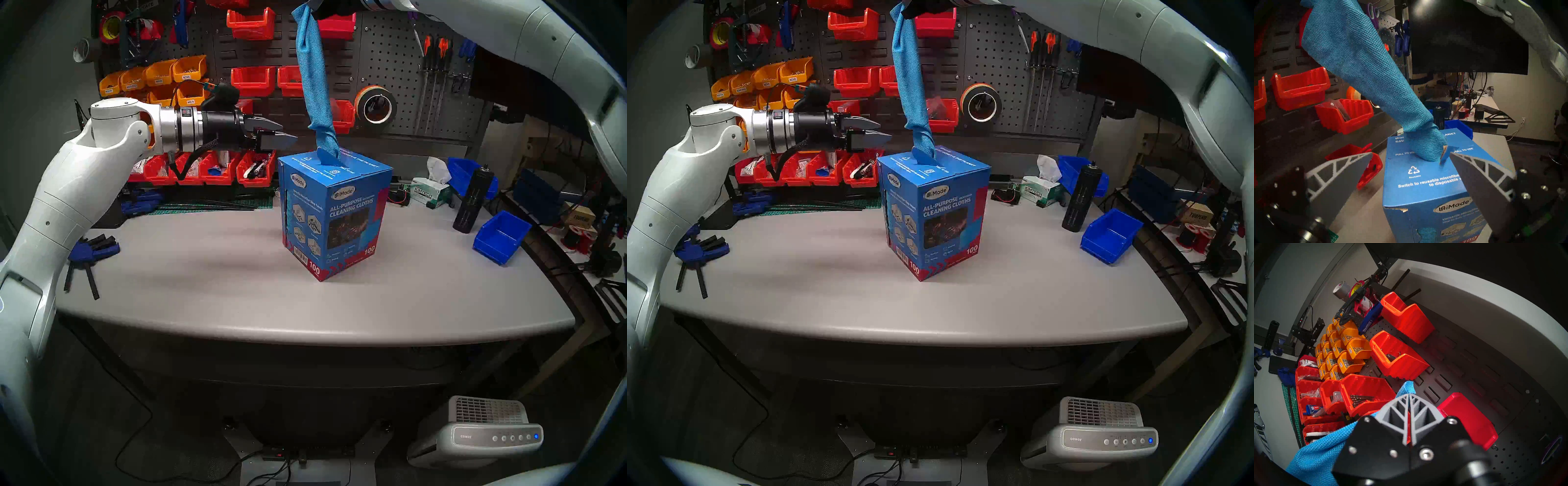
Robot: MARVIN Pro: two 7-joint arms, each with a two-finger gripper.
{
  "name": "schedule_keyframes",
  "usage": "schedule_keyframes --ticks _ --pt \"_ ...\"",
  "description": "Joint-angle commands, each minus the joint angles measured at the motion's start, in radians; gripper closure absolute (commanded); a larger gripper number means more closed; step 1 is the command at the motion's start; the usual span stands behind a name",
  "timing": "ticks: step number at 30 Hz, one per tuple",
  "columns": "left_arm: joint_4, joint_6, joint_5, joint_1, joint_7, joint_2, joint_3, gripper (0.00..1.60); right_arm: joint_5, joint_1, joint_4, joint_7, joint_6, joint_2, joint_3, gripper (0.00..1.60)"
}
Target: Take out a shop towel
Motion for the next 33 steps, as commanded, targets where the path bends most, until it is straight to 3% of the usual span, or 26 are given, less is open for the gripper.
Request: schedule_keyframes --ticks 1,33 --pt "0.01 -0.017 -0.012 -0.084 -0.002 -0.053 -0.03 0.0 0.002 0.046 0.007 -0.009 -0.011 0.002 0.031 1.6" --pt "0.143 -0.012 -0.064 -0.13 -0.035 -0.208 -0.029 0.0 0.0 0.045 0.007 -0.009 -0.011 0.002 0.033 1.6"
